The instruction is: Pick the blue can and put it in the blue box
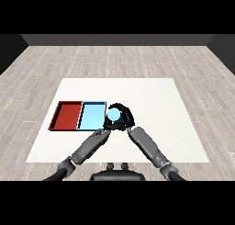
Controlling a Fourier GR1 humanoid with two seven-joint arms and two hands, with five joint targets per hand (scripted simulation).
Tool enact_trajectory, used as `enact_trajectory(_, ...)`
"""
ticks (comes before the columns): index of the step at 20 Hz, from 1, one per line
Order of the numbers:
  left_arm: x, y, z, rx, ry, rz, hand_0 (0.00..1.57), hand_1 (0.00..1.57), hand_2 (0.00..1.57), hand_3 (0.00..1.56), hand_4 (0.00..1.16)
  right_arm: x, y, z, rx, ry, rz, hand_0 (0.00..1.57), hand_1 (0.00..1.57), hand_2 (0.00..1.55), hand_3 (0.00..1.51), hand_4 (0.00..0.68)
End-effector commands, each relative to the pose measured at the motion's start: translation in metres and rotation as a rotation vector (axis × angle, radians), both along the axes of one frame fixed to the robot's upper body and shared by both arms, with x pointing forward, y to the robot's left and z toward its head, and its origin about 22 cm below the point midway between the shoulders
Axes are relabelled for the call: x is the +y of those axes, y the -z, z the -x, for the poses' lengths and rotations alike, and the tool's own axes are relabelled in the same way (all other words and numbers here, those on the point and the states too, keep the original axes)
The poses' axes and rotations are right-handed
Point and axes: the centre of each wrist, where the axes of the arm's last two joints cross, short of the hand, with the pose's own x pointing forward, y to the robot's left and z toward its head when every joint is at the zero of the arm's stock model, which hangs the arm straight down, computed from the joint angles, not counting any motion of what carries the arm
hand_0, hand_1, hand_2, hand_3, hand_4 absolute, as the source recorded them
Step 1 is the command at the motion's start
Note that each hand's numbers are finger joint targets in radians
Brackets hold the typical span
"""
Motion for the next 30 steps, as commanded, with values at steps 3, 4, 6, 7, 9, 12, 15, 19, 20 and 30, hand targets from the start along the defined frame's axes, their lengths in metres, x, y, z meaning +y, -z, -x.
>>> enact_trajectory(3,0.012,-0.021,-0.013,-0.005,-0.014,0.020,1.57,1.57,1.56,1.47,1.14,0.002,-0.002,0.000,0.009,0.015,0.034,0.00,0.00,0.00,0.00,0.000)
enact_trajectory(4,-0.007,-0.003,0.002,-0.020,-0.018,0.010,1.57,1.57,1.56,1.47,1.14,0.008,0.001,0.004,0.006,0.017,0.034,0.00,0.00,0.00,0.00,0.000)
enact_trajectory(6,-0.002,-0.006,-0.003,-0.007,-0.019,0.019,1.57,1.57,1.57,1.48,1.14,0.000,-0.018,0.003,-0.009,0.028,0.047,0.00,0.00,0.00,0.00,0.000)
enact_trajectory(7,-0.012,-0.004,0.004,-0.011,-0.037,0.024,1.57,1.57,1.57,1.48,1.14,-0.003,0.010,-0.003,0.006,-0.002,0.058,0.00,0.00,0.00,0.00,0.000)
enact_trajectory(9,-0.007,-0.010,-0.001,-0.011,-0.013,0.013,1.57,1.57,1.57,1.48,1.14,0.003,0.009,0.005,-0.004,0.014,0.030,0.00,0.00,0.00,0.00,0.000)
enact_trajectory(12,0.005,0.004,-0.014,-0.020,-0.049,0.001,1.57,1.57,1.57,1.49,1.15,-0.017,-0.009,-0.014,0.006,0.064,0.048,0.00,0.00,0.00,0.00,0.000)
enact_trajectory(15,0.001,0.004,-0.001,-0.004,-0.043,0.019,1.57,1.57,1.57,1.49,1.15,-0.024,-0.024,-0.009,0.005,0.107,-0.029,0.00,0.00,0.00,0.00,0.000)
enact_trajectory(19,0.024,0.016,-0.005,0.010,-0.071,0.044,1.57,1.57,1.57,1.49,1.14,-0.053,-0.026,-0.002,0.003,0.079,-0.184,0.00,0.00,0.00,0.00,0.000)
enact_trajectory(20,0.014,0.007,0.003,0.004,-0.078,0.040,1.57,1.57,1.57,1.48,1.14,-0.071,-0.030,-0.011,0.001,0.079,-0.207,0.00,0.00,0.00,0.00,0.000)
enact_trajectory(30,0.070,-0.006,-0.033,-0.042,-0.249,-0.063,1.57,1.57,1.56,1.48,1.15,-0.144,-0.043,0.024,-0.104,0.248,-0.302,0.00,0.00,0.00,0.00,0.000)
